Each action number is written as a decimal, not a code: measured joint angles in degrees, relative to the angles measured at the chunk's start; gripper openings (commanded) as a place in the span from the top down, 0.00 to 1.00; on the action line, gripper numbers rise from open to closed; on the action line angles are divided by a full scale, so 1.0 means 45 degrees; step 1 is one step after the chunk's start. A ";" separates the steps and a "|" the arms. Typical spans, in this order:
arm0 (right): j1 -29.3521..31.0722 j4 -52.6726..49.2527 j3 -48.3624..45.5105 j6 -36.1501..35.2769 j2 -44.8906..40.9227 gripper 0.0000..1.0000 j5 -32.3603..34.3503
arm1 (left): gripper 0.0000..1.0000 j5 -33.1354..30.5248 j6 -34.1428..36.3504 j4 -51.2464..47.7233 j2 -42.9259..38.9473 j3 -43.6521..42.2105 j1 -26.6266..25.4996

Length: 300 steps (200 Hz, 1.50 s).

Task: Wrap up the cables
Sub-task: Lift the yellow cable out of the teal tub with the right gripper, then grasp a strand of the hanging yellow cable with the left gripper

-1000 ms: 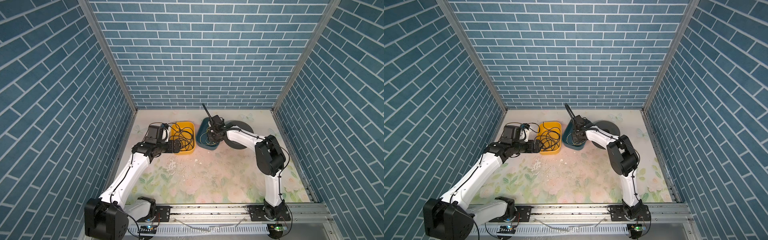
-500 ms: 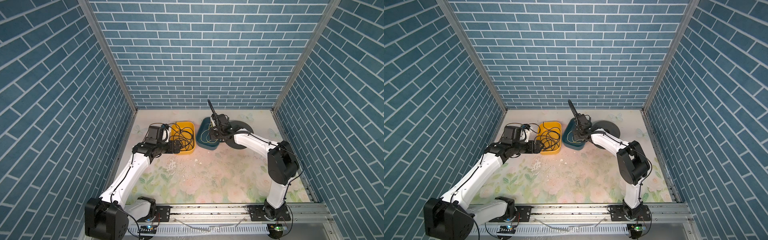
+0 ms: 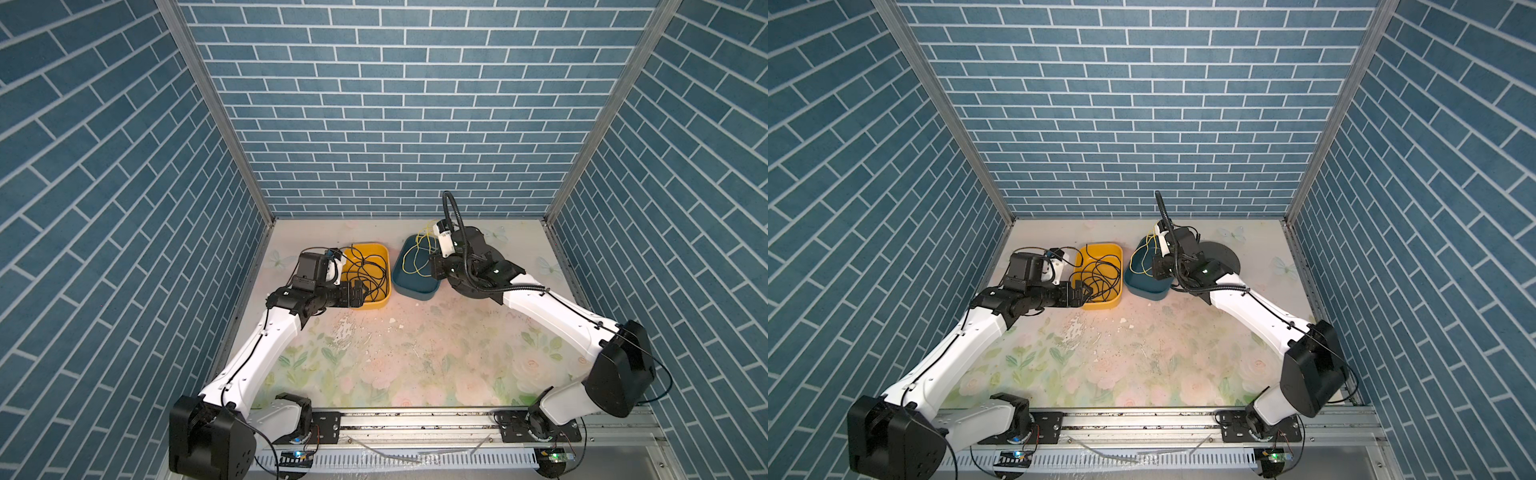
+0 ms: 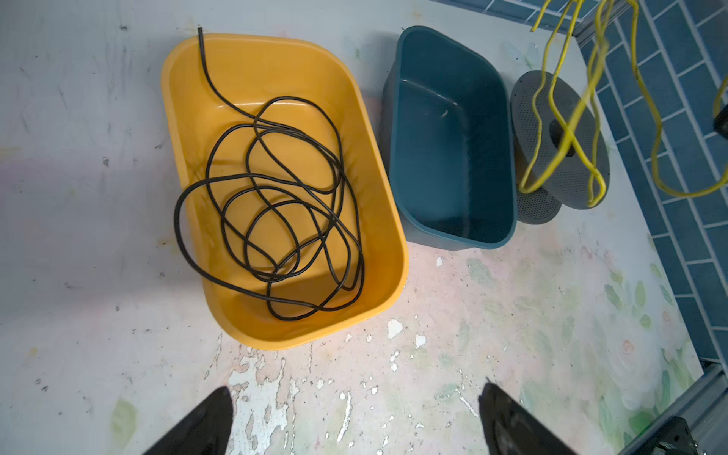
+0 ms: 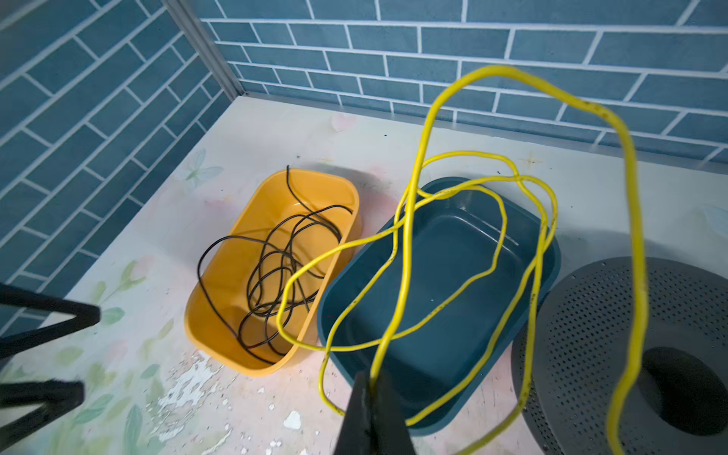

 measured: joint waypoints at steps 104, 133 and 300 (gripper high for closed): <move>0.0034 0.0913 -0.4323 -0.0291 -0.3832 1.00 -0.2900 | 0.31 0.0432 -0.2205 0.3755 -0.1282 -0.2521 -0.2599; 0.0034 0.1749 -0.5761 -0.0053 -0.4308 1.00 -0.3138 | 0.36 0.0335 -0.2773 0.5401 -0.1962 -0.3997 -0.3055; 0.0034 0.3429 -0.7023 0.0947 -0.5289 1.00 -0.3172 | 0.33 0.0369 -0.4299 0.9768 -0.0204 -0.5017 -0.4376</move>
